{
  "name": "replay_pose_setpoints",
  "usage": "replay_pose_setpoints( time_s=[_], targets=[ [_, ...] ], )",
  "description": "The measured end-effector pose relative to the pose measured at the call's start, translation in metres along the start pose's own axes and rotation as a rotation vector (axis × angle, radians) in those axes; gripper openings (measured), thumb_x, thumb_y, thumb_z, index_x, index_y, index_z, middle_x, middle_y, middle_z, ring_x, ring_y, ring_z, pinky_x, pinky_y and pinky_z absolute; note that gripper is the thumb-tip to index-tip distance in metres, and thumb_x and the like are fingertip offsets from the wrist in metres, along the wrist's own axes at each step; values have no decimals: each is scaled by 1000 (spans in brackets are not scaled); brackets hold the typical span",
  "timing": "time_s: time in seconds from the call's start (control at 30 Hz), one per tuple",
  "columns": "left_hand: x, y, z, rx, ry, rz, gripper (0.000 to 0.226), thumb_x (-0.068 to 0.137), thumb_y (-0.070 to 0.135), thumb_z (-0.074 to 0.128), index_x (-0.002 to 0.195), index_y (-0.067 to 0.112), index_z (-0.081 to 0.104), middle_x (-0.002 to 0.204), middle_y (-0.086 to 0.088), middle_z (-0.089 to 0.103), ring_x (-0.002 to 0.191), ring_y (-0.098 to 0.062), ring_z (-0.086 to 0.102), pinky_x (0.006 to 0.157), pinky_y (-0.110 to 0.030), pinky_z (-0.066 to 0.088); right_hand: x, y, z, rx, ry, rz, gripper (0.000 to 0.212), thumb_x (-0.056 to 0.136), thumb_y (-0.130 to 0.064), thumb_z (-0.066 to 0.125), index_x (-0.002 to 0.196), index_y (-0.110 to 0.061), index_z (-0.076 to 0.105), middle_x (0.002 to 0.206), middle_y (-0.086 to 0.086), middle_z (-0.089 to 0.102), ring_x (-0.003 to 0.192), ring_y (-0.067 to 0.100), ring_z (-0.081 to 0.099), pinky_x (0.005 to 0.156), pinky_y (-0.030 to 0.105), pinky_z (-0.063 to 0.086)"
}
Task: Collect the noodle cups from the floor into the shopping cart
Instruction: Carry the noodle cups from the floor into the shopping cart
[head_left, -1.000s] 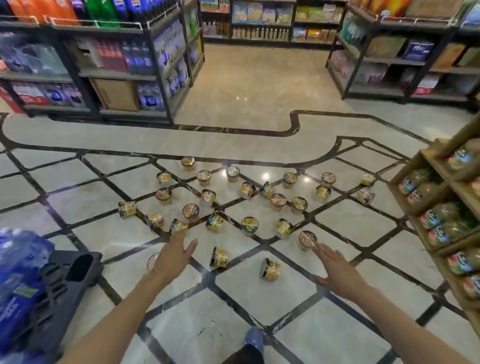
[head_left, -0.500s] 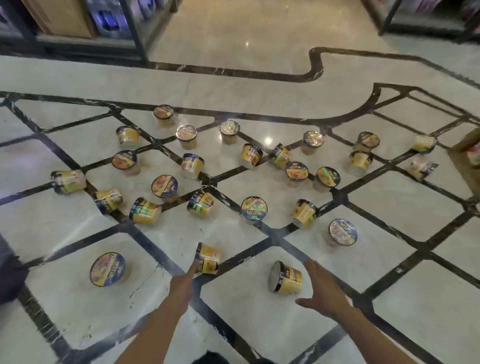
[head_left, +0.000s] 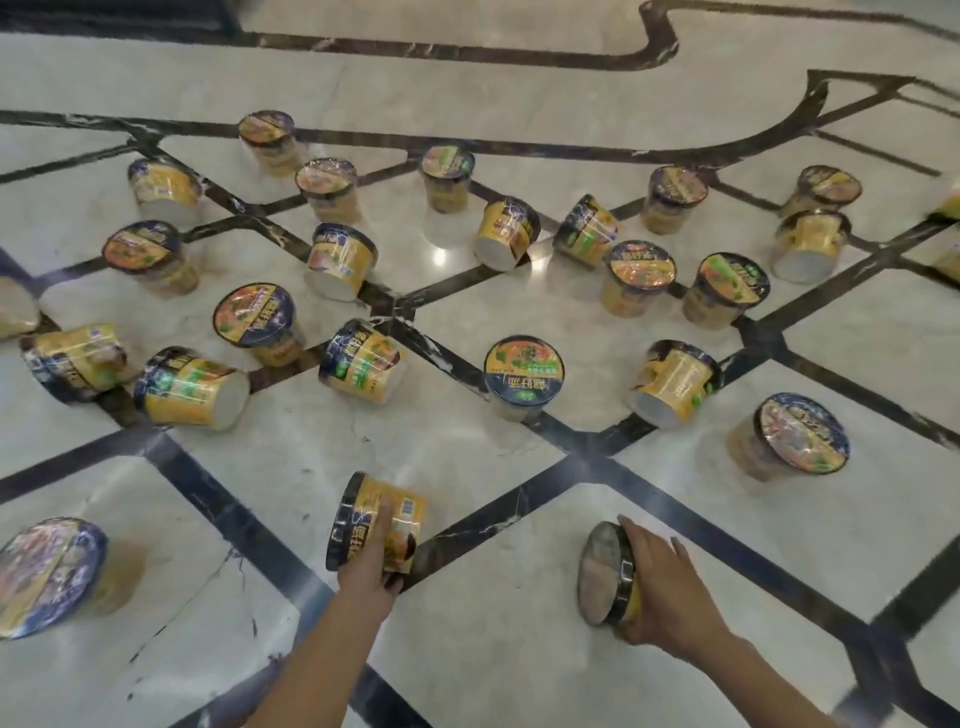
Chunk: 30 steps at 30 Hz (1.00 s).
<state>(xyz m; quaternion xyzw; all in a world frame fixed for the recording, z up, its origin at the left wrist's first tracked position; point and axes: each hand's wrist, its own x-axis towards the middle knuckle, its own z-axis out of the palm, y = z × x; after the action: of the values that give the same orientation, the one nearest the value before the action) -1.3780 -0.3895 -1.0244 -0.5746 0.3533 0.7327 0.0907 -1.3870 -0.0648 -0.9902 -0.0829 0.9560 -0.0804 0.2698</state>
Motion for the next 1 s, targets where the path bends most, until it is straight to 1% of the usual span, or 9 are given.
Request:
replay_pose_setpoints(
  time_s=[0.1, 0.17, 0.33, 0.47, 0.6, 0.7, 0.8, 0.93, 1.0],
  targets=[
    [13, -1, -2, -75, 14, 67, 129, 17, 47, 95, 133, 16, 47, 127, -3, 59, 113, -27, 58, 96, -43, 48, 0, -2, 9, 80, 74, -5, 107, 45, -54, 83, 136, -19, 40, 130, -5, 50, 119, 17, 51, 102, 25, 36],
    [22, -1, -11, -96, 8, 74, 140, 4, 45, 95, 133, 15, 46, 125, -3, 60, 111, -28, 59, 96, -46, 49, -3, -6, 1, 120, 49, 24, 96, 45, -50, 84, 129, -22, 46, 121, -7, 55, 111, 15, 56, 94, 21, 40],
    [-55, 36, -17, 53, -59, 49, 83, 52, 39, 91, 122, 9, 58, 111, -7, 68, 101, -23, 65, 80, -35, 54, -15, -25, -53, 373, 38, 239, 98, 46, -50, 85, 128, -20, 42, 120, -2, 57, 105, 18, 58, 85, 28, 49],
    [-151, 95, -26, 108, -98, 157, 69, 56, 30, 82, 117, 5, 61, 109, -11, 68, 99, -26, 64, 100, -40, 44, -40, -74, -144, 588, 158, 299, 91, 53, -38, 91, 124, -10, 41, 102, -4, 51, 88, 14, 50, 71, 24, 39],
    [-256, 160, -47, 133, -57, 253, 46, 63, 24, 83, 101, 5, 66, 94, -9, 71, 83, -23, 65, 74, -33, 50, -70, -143, -246, 710, 124, 241, 94, 49, -38, 93, 124, -9, 44, 104, -5, 54, 91, 11, 50, 75, 23, 41],
    [-351, 212, -71, 172, -13, 368, 26, 69, 17, 81, 87, 6, 68, 69, -4, 71, 60, -19, 62, 59, -29, 48, -95, -200, -318, 771, 52, 165, 109, 32, -64, 89, 120, -13, 49, 109, -6, 63, 100, 13, 61, 84, 31, 53],
    [-455, 266, -109, 151, 26, 458, 27, 63, 18, 84, 81, 5, 68, 74, -13, 71, 63, -22, 63, 60, -30, 48, -113, -256, -375, 878, -45, 59, 118, 23, -69, 88, 123, -18, 50, 111, -4, 67, 101, 15, 65, 86, 37, 56],
    [-589, 321, -169, 131, 75, 587, 60, 43, 32, 94, 91, 10, 67, 83, -10, 74, 75, -25, 68, 66, -34, 52, -204, -368, -490, 876, -141, -110, 82, 42, -44, 95, 112, -21, 60, 106, -2, 71, 96, 15, 68, 86, 37, 56],
    [-650, 339, -204, 84, 111, 629, 72, 41, 31, 91, 105, 9, 64, 97, -12, 73, 87, -29, 68, 67, -34, 55, -246, -415, -532, 841, -216, -225, 87, 43, -48, 94, 117, -20, 58, 109, -2, 70, 101, 17, 65, 88, 37, 55]
  ],
)
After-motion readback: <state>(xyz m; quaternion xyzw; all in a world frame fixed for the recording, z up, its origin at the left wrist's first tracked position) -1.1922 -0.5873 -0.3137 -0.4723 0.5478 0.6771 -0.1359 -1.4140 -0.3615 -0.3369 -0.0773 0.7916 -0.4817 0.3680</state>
